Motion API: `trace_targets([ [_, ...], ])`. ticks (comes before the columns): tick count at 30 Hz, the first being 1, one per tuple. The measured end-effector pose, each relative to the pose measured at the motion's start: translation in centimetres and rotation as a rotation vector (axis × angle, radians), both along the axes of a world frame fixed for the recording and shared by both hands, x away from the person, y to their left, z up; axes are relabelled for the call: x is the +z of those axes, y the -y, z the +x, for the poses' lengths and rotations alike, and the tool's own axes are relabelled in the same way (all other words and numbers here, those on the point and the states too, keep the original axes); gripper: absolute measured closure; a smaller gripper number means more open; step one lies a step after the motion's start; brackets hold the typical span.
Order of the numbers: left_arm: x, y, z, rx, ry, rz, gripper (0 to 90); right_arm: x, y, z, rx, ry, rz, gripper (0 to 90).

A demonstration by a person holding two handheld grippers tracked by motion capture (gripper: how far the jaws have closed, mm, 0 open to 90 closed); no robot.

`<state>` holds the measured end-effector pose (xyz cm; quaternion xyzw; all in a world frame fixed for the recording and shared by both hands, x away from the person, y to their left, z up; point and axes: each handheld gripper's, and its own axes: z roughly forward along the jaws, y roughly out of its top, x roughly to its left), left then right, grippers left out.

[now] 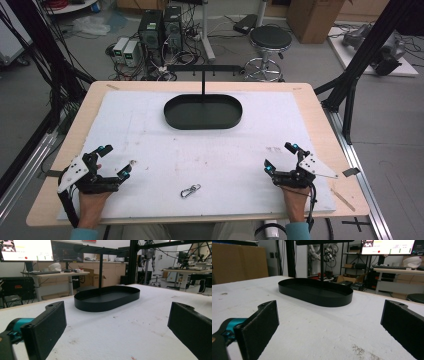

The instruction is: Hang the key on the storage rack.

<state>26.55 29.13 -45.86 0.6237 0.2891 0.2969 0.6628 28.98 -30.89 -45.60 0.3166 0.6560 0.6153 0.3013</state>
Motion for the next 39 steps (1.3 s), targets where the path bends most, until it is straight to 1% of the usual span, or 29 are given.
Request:
trace_targets([
  [5, 0.0, 0.0, 0.0, 0.017, -0.004, -0.005, 2.3, 0.0, 0.1, 0.1, 0.000, -0.010, 0.015, 0.9],
  [13, 0.0, 0.0, 0.0, 0.025, -0.006, -0.004, 2.3, 0.0, 0.0, 0.0, -0.006, -0.004, 0.006, 0.9],
  [14, 0.0, -0.1, 0.0, 0.027, -0.011, -0.014, 2.3, 0.0, 0.0, 0.0, -0.006, -0.002, 0.009, 0.9],
  [18, 0.0, -0.2, 0.1, 0.020, -0.014, -0.028, 2.3, 0.0, 0.0, 0.0, -0.006, -0.003, 0.009, 0.9],
  [19, 0.0, -0.2, 0.1, 0.021, -0.019, -0.029, 2.3, 0.0, 0.0, 0.0, -0.007, -0.002, 0.005, 0.9],
  [21, 0.2, -0.4, 0.1, 0.016, -0.044, -0.026, 2.3, 0.0, 0.0, 0.0, -0.006, -0.002, 0.005, 0.9],
  [22, 0.2, -0.4, 0.1, 0.016, -0.044, -0.026, 2.3, 0.0, 0.0, 0.0, -0.007, -0.002, 0.005, 0.9],
  [23, 0.7, -0.4, 0.0, 0.008, -0.056, -0.032, 2.3, 0.0, 0.0, 0.0, -0.006, 0.000, 0.005, 0.9],
  [24, 1.0, -0.5, -0.1, -0.003, -0.054, -0.031, 2.3, 0.0, 0.0, 0.0, -0.007, -0.002, 0.005, 0.9],
  [25, 1.0, -0.5, -0.1, -0.003, -0.054, -0.031, 2.3, 0.0, 0.0, 0.0, -0.008, -0.002, 0.006, 1.0],
  [26, 1.5, -0.5, -0.1, -0.010, -0.054, -0.030, 2.3, 0.0, 0.0, 0.0, -0.008, -0.002, 0.006, 1.0],
  [27, 2.5, -0.5, -0.1, -0.037, -0.053, -0.029, 2.3, 0.0, 0.0, 0.0, -0.007, 0.000, 0.006, 1.0],
  [28, 2.5, -0.5, -0.1, -0.037, -0.053, -0.029, 2.3, 0.0, 0.0, 0.0, -0.006, -0.002, 0.005, 0.9],
  [30, 3.4, -0.4, -0.1, -0.067, -0.060, -0.026, 2.3, 0.0, 0.0, 0.0, -0.004, 0.003, 0.003, 0.9],
  [31, 4.1, -0.2, 0.0, -0.090, -0.065, -0.011, 2.3, 0.0, 0.0, 0.0, -0.006, 0.004, 0.001, 0.9],
  [32, 5.0, 0.2, 0.1, -0.125, -0.062, 0.020, 2.3, 0.0, 0.0, 0.0, -0.005, 0.002, 0.001, 0.9],
  [33, 5.6, 0.4, 0.1, -0.142, -0.060, 0.040, 2.3, 0.0, 0.0, 0.0, -0.005, 0.002, 0.002, 0.9],
  [34, 5.6, 0.4, 0.1, -0.142, -0.060, 0.040, 2.3, 0.0, 0.0, 0.0, -0.006, 0.008, -0.002, 0.9],
  [35, 6.0, 0.7, 0.2, -0.161, -0.059, 0.058, 2.3, 0.0, 0.0, 0.0, -0.006, 0.008, -0.002, 0.9],
  [36, 7.0, 1.3, 0.4, -0.208, -0.070, 0.085, 2.3, 0.0, 0.0, 0.0, -0.005, 0.001, 0.003, 0.9],
  [37, 7.0, 1.3, 0.4, -0.208, -0.070, 0.085, 2.3, 0.0, 0.0, 0.0, -0.006, 0.003, 0.000, 0.9],
  [38, 7.8, 2.0, 0.8, -0.248, -0.082, 0.124, 2.3, 0.0, 0.0, 0.0, -0.006, 0.003, 0.001, 0.9],
  [39, 8.2, 2.4, 0.9, -0.270, -0.086, 0.148, 2.3, 0.0, 0.0, 0.0, -0.005, -0.001, 0.002, 1.0],
])
